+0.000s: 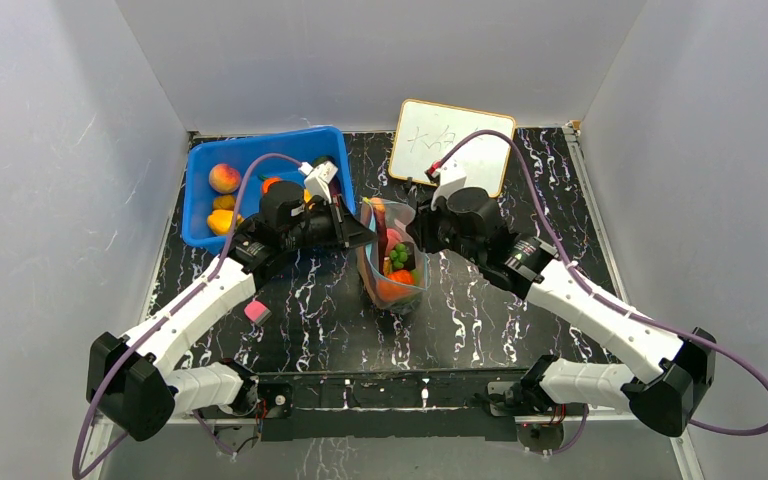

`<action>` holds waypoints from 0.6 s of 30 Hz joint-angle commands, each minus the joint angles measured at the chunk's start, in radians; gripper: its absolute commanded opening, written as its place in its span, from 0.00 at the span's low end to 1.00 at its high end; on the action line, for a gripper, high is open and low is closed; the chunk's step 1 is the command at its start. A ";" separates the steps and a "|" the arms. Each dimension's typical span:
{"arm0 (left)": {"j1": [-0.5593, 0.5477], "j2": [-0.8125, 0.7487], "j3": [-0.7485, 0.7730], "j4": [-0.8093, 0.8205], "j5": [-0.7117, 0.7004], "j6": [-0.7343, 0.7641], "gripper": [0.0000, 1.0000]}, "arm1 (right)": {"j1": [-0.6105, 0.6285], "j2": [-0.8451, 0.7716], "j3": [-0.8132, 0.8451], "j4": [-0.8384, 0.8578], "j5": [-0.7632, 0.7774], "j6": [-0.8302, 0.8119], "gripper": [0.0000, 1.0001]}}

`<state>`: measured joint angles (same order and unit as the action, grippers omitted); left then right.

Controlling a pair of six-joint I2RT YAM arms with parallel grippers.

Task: Place the food in the zip-top bag and seal the zipper
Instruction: Adjust the zipper food storage bag at the center of the board.

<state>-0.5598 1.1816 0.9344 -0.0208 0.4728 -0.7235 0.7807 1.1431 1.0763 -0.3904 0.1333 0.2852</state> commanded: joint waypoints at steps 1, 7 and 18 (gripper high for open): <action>-0.004 -0.036 0.002 0.058 0.027 -0.025 0.00 | 0.001 -0.018 0.043 0.003 -0.028 -0.034 0.26; -0.004 -0.043 0.000 0.062 0.005 -0.028 0.00 | 0.001 -0.008 0.077 -0.005 -0.063 -0.043 0.49; -0.004 -0.044 -0.004 0.083 -0.040 -0.045 0.00 | 0.000 0.032 0.129 -0.060 -0.275 0.008 0.74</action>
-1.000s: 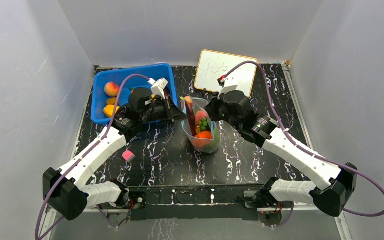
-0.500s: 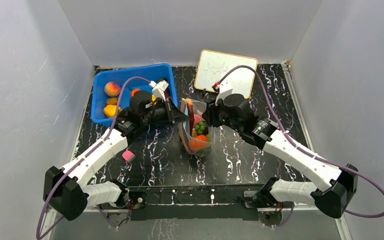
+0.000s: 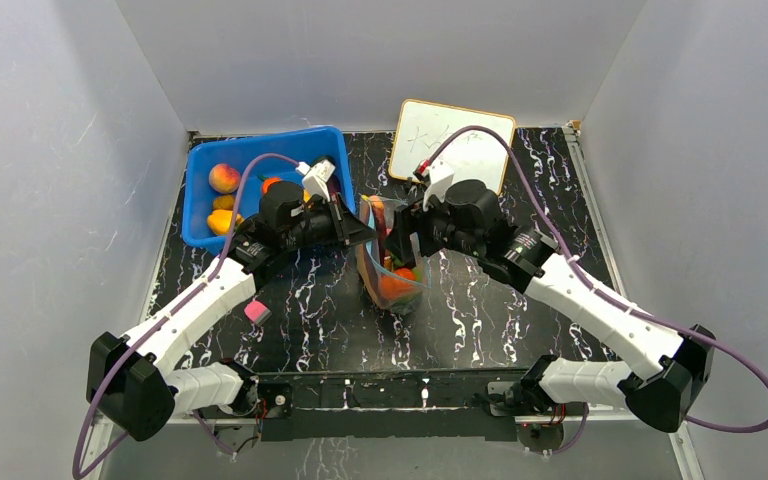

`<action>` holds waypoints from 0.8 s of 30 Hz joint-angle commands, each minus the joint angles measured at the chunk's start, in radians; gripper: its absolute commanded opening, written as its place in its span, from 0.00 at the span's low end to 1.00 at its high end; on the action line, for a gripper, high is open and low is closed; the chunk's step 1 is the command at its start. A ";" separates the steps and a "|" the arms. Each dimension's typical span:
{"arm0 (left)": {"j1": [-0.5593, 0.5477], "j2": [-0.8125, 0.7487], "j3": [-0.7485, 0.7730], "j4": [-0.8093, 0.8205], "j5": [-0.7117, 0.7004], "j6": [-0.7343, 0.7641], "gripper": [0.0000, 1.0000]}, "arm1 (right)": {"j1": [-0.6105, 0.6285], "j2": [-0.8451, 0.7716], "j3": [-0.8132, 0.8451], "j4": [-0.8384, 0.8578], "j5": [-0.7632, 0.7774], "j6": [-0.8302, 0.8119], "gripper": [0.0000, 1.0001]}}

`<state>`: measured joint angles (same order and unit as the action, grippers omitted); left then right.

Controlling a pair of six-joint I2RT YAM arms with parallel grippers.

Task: Place the food in the zip-top bag and seal the zipper
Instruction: Adjust the zipper food storage bag at the center of the board.

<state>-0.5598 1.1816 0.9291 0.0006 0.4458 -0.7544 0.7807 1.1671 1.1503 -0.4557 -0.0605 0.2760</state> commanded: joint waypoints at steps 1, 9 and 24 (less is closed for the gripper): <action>-0.004 -0.045 0.001 0.064 -0.016 -0.016 0.00 | 0.001 0.011 0.054 0.002 -0.076 0.021 0.75; -0.005 -0.037 -0.005 0.084 -0.038 -0.033 0.00 | 0.004 0.036 0.033 0.016 -0.083 0.055 0.80; -0.005 -0.018 -0.002 0.106 -0.072 -0.057 0.00 | 0.091 0.105 0.070 -0.027 0.086 0.041 0.77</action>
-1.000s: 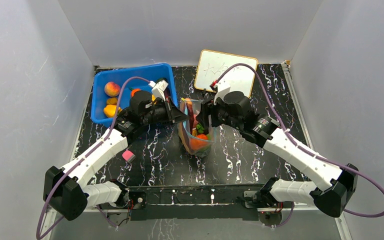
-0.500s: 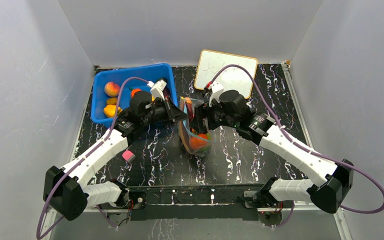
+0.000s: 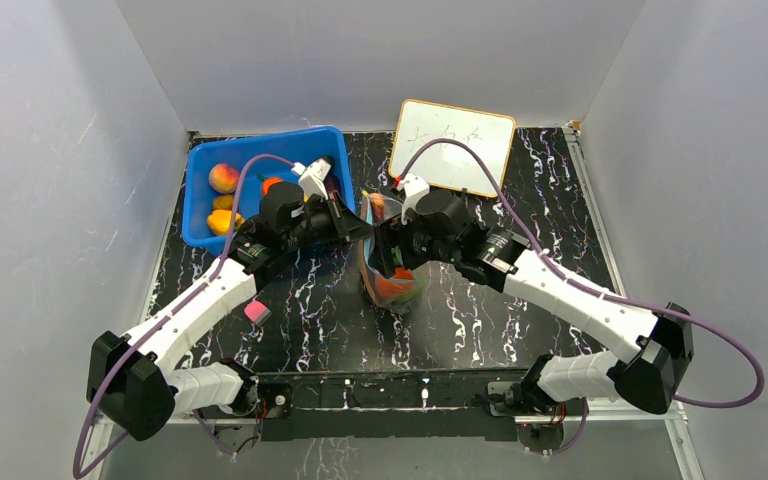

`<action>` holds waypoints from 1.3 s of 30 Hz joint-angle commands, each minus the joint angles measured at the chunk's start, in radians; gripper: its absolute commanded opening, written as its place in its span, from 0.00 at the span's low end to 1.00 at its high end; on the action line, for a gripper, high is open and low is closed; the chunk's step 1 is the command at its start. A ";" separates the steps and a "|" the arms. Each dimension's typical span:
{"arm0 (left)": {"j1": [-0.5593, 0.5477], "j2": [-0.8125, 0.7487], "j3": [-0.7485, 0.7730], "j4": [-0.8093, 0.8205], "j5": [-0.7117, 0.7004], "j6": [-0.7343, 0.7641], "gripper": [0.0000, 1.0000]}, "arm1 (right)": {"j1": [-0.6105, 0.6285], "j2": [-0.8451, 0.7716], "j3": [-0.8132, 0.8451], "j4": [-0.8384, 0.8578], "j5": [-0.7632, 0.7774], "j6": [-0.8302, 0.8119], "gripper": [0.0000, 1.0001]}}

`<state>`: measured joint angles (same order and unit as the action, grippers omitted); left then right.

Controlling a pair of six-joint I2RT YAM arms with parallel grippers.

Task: Place the food in the zip-top bag and seal the zipper
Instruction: Adjust the zipper food storage bag at the center of the board.

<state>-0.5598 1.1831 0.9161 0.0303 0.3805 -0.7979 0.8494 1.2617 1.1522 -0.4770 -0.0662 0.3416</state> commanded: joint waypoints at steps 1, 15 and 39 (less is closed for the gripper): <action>-0.004 -0.020 0.012 0.077 -0.009 -0.014 0.00 | 0.027 0.016 0.074 -0.011 0.099 -0.032 0.76; -0.004 -0.005 0.004 0.077 -0.041 -0.017 0.00 | 0.066 0.042 0.127 -0.012 0.161 0.064 0.81; -0.006 -0.133 -0.001 0.011 0.094 0.324 0.45 | 0.089 -0.097 -0.005 0.008 0.248 -0.179 0.03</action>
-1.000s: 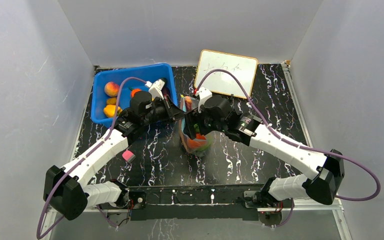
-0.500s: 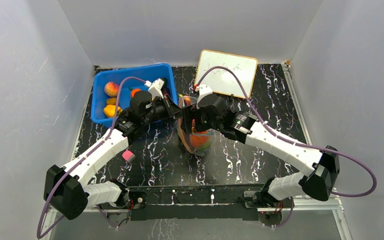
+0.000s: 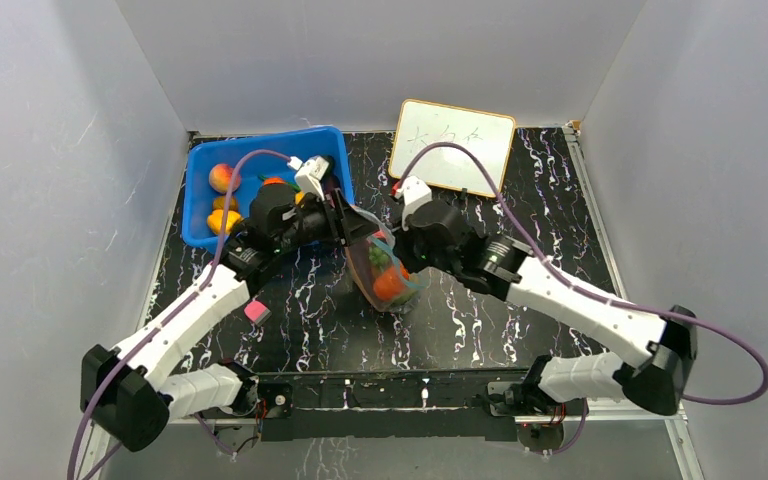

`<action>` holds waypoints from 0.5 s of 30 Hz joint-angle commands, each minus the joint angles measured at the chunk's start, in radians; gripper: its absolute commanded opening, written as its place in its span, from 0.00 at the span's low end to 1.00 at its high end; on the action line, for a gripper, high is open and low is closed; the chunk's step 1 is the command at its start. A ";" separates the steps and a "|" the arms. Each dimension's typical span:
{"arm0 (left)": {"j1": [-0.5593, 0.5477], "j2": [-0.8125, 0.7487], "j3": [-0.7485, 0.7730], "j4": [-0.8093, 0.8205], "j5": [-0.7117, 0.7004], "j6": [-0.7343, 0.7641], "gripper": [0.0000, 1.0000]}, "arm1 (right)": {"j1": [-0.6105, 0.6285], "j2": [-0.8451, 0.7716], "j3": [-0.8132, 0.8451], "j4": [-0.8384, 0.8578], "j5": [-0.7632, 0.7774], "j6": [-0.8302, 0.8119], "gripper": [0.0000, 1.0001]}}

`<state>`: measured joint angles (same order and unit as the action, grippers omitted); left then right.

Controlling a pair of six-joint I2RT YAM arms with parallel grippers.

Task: Place the food in the zip-top bag and seal the zipper
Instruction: Adjust the zipper food storage bag at the center of the board.

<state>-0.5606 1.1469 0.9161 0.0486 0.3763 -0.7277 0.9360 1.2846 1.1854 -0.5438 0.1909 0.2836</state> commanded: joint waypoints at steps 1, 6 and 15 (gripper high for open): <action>-0.004 -0.121 -0.008 -0.025 0.116 0.323 0.47 | 0.001 -0.144 -0.054 0.074 -0.016 -0.150 0.00; -0.005 -0.224 -0.019 -0.152 0.148 0.585 0.51 | 0.001 -0.227 -0.101 0.042 -0.048 -0.220 0.00; -0.004 -0.261 0.018 -0.361 0.110 0.916 0.42 | 0.001 -0.241 -0.101 0.030 -0.026 -0.206 0.00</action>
<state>-0.5606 0.8867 0.9028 -0.1837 0.4789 -0.0273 0.9360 1.0538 1.0710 -0.5587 0.1379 0.0895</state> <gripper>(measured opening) 0.437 0.009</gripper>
